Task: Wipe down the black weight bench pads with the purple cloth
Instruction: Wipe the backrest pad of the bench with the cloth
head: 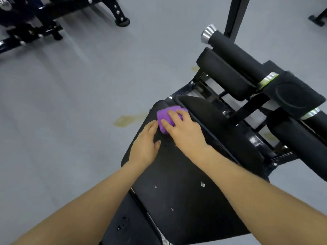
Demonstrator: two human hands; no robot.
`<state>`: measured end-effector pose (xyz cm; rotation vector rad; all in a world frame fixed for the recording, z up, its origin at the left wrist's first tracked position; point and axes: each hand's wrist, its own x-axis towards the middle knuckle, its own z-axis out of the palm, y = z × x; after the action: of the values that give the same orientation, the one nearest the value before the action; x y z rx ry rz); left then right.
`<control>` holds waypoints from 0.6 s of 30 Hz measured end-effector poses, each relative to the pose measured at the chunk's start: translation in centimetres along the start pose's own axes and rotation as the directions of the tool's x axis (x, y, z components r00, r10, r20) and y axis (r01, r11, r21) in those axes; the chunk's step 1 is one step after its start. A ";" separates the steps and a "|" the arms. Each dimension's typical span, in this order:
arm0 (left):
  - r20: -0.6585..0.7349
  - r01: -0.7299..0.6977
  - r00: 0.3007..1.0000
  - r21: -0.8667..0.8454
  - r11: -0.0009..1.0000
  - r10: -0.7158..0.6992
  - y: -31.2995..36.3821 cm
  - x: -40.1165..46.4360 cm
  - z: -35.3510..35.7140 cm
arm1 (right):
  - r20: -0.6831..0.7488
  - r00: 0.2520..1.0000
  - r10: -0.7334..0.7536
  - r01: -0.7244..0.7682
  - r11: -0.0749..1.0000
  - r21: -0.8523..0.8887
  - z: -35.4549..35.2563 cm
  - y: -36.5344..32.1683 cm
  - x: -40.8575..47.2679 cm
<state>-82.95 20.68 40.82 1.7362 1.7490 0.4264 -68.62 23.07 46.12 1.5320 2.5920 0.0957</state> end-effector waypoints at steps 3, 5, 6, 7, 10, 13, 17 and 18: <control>-0.017 0.019 1.000 -0.020 1.000 -0.019 -1.7 0.1 0.0 | 0.012 1.000 -0.026 0.027 0.997 -0.070 -0.5 -0.7 2.9; 0.001 0.008 1.000 -0.032 0.999 -0.008 -2.3 0.0 0.3 | -0.006 1.000 0.012 -0.012 0.998 -0.065 -0.6 0.0 1.6; 0.010 0.008 1.000 -0.045 0.999 -0.007 -2.4 -0.1 0.4 | -0.030 0.999 0.025 -0.027 0.998 -0.050 -0.6 0.4 0.1; 0.019 0.010 1.000 -0.058 0.998 -0.009 -2.5 -0.1 0.4 | -0.046 0.999 0.025 -0.027 0.998 -0.055 -0.5 0.9 -1.8; 0.025 0.002 1.000 -0.050 0.999 -0.001 -2.5 0.0 0.5 | -0.039 0.999 -0.008 0.003 0.993 -0.120 0.1 1.6 -7.6; -0.009 -0.005 1.000 -0.025 1.000 0.005 -2.6 0.1 0.9 | -0.013 1.000 -0.003 0.001 0.992 -0.130 0.2 0.9 -8.1; -0.055 -0.015 0.998 -0.012 1.000 0.015 -3.1 0.3 1.7 | -0.004 1.000 -0.023 0.022 0.981 -0.193 0.5 -1.0 -1.9; -0.063 -0.022 0.998 -0.013 1.000 0.021 -3.2 0.3 1.9 | -0.025 0.999 -0.029 0.024 0.981 -0.194 0.6 -1.2 -0.3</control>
<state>-84.22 20.36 37.35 1.7508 1.7683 0.5066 -69.49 22.25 45.41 1.4375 2.5364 0.3580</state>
